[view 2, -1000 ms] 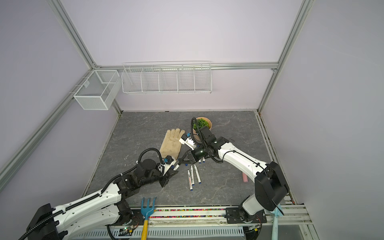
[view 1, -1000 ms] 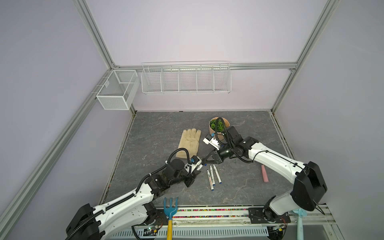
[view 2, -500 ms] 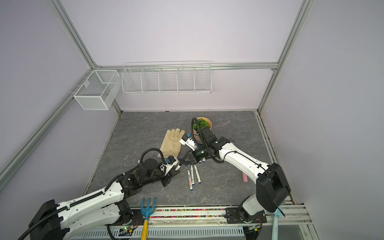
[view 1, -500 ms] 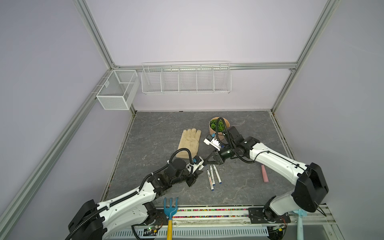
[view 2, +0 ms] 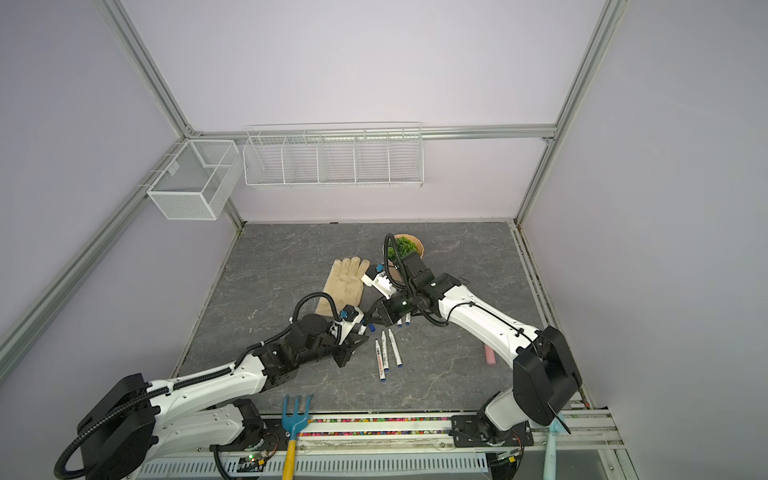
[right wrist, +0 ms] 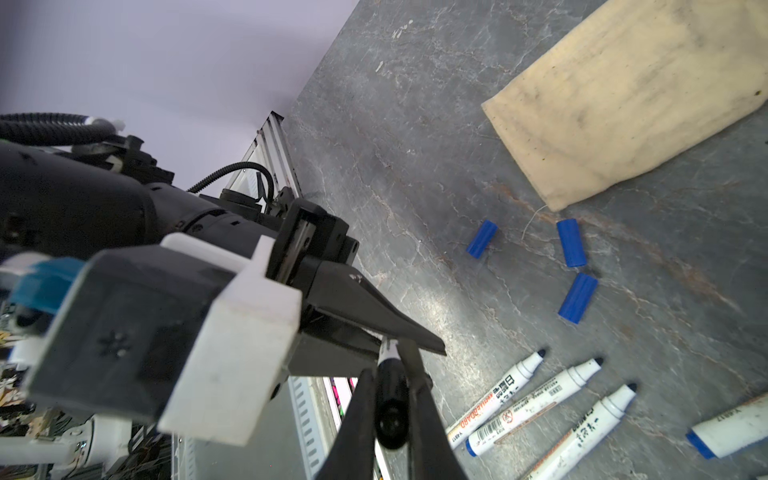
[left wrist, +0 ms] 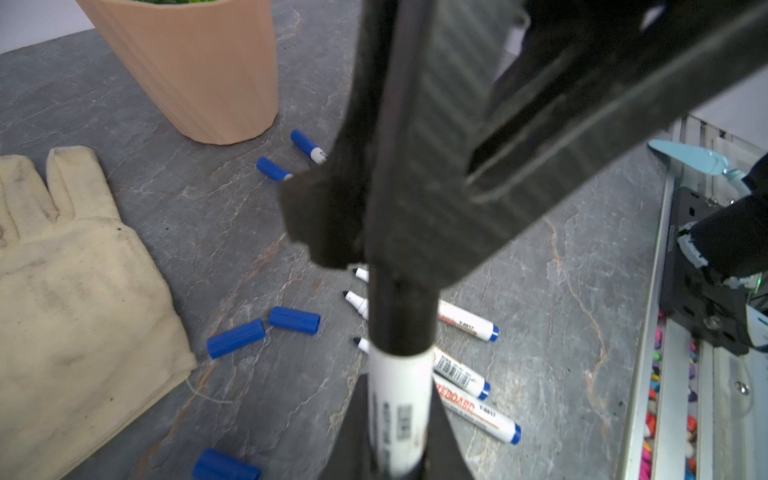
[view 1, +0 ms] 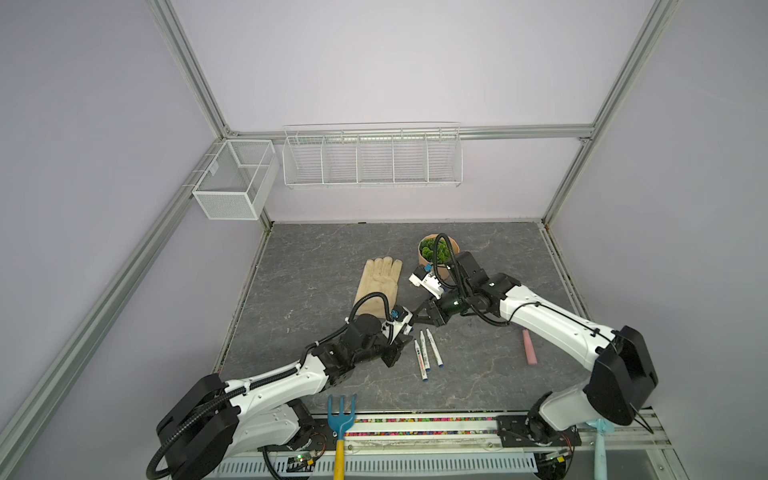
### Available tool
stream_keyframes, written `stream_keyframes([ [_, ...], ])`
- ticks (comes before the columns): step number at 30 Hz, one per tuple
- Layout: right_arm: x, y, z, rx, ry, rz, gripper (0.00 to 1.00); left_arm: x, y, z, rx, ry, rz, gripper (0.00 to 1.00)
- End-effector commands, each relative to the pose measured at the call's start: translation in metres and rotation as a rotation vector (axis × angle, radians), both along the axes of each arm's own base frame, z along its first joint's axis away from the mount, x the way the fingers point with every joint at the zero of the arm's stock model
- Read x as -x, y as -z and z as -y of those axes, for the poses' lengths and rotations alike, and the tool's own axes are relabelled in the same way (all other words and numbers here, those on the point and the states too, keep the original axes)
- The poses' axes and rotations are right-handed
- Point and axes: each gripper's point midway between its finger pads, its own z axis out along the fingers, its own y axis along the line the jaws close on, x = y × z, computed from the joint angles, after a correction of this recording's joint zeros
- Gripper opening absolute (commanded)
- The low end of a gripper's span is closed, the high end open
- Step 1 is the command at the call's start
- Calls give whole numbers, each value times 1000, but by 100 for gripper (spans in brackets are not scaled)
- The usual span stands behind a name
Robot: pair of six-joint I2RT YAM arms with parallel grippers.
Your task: Insert the pens into the pen caps
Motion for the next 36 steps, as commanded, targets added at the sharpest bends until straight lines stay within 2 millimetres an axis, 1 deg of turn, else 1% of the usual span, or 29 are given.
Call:
stream_keyframes([
  [1, 63, 21, -1, 23, -151, -209, 7, -28, -162, 33, 459, -15, 292, 0],
  [3, 57, 12, 0, -3, -131, -187, 7, -24, -150, 38, 436, 17, 253, 0],
  [4, 52, 5, 1, -22, -115, -170, 9, -22, -142, 41, 429, 23, 222, 0],
  [6, 39, -5, 3, -37, -65, -126, 17, -15, -127, 46, 416, 36, 185, 0],
  [8, 23, -17, 7, -55, 6, -72, 31, -6, -109, 52, 392, 47, 154, 0],
  [11, -1, -37, 14, -95, 117, 3, 40, 1, -87, 58, 380, 55, 85, 0],
  [13, -12, -48, 16, -125, 174, 38, 42, 3, -79, 58, 399, 45, 54, 0],
  [16, -21, -55, 18, -142, 233, 76, 41, 1, -77, 56, 448, 16, 34, 0],
  [20, -25, -54, 22, -141, 273, 87, 38, -2, -79, 56, 473, -1, 30, 0],
  [28, -19, -43, 30, -122, 293, 79, 37, -10, -89, 62, 553, -31, 12, 0],
  [33, -18, -42, 33, -115, 302, 92, 36, -18, -94, 67, 610, -58, -11, 0],
  [36, -19, -40, 34, -109, 304, 96, 30, -22, -98, 71, 623, -68, -8, 0],
])
